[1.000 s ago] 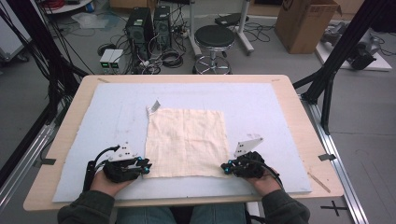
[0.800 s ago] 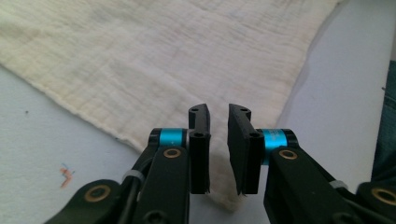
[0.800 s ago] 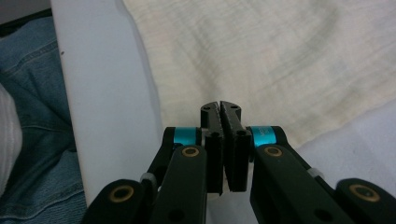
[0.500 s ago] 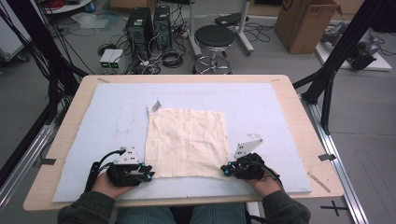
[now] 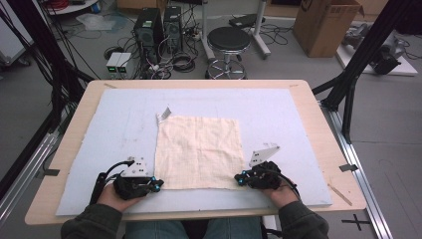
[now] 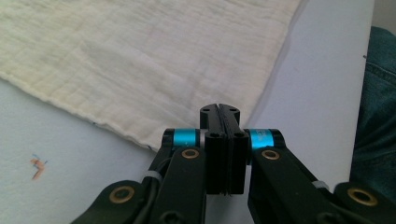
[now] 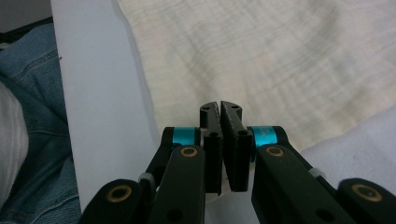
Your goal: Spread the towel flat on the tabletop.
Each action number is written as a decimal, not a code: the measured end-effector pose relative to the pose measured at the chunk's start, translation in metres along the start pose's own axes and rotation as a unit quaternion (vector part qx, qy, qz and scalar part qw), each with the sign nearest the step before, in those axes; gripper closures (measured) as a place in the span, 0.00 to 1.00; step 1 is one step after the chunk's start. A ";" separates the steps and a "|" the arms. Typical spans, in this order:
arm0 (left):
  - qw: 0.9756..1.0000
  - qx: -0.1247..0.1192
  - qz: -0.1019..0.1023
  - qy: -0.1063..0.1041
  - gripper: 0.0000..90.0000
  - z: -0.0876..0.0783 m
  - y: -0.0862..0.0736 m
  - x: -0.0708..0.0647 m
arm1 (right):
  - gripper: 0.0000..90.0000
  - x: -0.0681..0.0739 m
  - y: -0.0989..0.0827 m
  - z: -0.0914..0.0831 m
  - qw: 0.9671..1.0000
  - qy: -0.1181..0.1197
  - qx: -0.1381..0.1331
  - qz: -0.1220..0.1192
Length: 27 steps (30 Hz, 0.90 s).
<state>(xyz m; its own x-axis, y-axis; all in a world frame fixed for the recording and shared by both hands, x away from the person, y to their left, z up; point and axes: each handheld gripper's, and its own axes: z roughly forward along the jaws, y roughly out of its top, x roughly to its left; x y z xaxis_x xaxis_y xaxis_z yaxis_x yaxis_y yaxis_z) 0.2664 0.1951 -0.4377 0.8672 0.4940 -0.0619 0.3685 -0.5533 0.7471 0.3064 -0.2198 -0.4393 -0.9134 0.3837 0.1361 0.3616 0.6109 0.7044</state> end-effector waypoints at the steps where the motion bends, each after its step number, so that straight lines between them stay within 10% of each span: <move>1: 1.000 -0.003 -0.002 -0.001 0.99 -0.001 0.000 0.000 | 0.97 0.000 0.000 0.000 1.000 0.002 -0.002 0.000; 11: 1.000 -0.012 -0.013 -0.003 0.99 -0.010 -0.006 -0.001 | 0.95 0.006 0.002 -0.003 1.000 0.006 -0.013 -0.005; 19: 0.998 -0.039 -0.040 -0.003 0.66 -0.015 -0.005 0.003 | 0.73 0.005 0.004 -0.010 0.999 0.007 -0.048 0.007; 27: 0.997 -0.064 -0.048 0.021 0.56 -0.021 -0.002 0.006 | 0.46 -0.002 0.006 -0.013 0.997 -0.026 -0.069 0.030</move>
<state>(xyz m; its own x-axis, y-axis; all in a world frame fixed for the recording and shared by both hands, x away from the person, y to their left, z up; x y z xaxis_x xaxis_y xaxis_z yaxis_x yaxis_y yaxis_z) 0.2644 0.2131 -0.4255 0.8142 0.5697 -0.1114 0.4011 -0.4134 0.8175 0.3076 -0.2262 -0.4266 -0.8791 0.4533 0.1470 0.3820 0.4859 0.7861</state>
